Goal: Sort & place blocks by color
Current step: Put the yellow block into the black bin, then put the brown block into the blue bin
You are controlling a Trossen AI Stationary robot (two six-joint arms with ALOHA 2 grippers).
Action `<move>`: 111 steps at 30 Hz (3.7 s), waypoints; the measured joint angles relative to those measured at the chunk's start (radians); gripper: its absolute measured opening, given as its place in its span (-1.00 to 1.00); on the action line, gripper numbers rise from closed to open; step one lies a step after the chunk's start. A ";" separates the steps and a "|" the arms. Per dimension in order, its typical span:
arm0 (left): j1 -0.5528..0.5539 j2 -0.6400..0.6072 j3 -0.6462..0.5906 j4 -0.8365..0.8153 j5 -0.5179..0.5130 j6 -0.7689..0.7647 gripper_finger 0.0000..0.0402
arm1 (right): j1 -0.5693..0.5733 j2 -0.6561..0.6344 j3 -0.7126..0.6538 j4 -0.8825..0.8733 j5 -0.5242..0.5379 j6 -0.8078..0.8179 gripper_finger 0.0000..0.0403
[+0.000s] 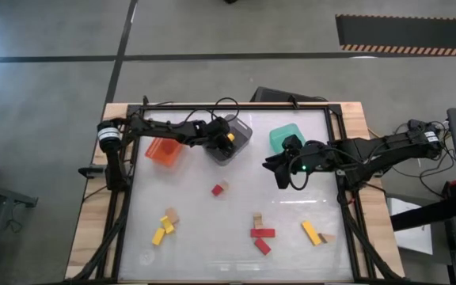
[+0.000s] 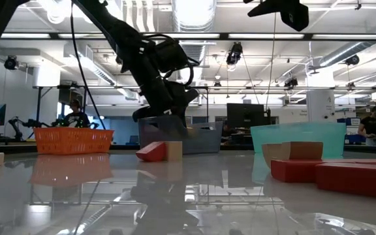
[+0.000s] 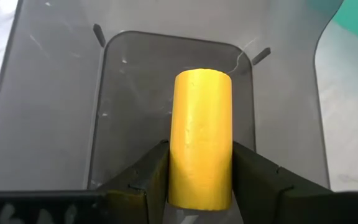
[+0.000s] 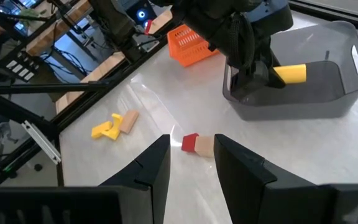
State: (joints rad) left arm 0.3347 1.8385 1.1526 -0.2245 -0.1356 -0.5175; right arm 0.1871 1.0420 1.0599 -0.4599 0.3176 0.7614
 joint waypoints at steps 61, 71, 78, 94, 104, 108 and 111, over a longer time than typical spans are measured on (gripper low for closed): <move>-0.272 -0.476 0.000 0.024 0.057 0.076 0.03 | 0.056 0.043 0.006 0.003 -0.425 0.602 -0.43; -0.286 -0.571 0.000 -0.009 0.182 0.111 0.03 | 0.100 0.305 0.206 -0.215 -0.431 0.713 -0.43; -0.303 -0.669 0.000 -0.014 0.212 0.113 0.03 | 0.120 0.477 0.400 -0.473 -0.452 0.779 -0.43; -0.304 -0.830 0.000 -0.024 0.211 0.142 0.03 | 0.160 0.702 0.466 -0.537 -0.457 0.911 -0.13; -0.304 -0.838 0.000 -0.024 0.210 0.184 0.03 | 0.155 0.819 0.465 -0.504 -0.488 0.952 0.25; -0.304 -0.838 0.000 -0.024 0.210 0.185 0.03 | 0.151 0.846 0.465 -0.468 -0.502 0.964 0.34; -0.304 -0.838 0.000 -0.025 0.210 0.185 0.03 | 0.146 0.857 0.465 -0.467 -0.502 0.970 0.37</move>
State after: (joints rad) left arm 0.0303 1.0000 1.1524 -0.2491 0.0742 -0.3325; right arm 0.3330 1.8988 1.5249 -0.9265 -0.1844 1.7312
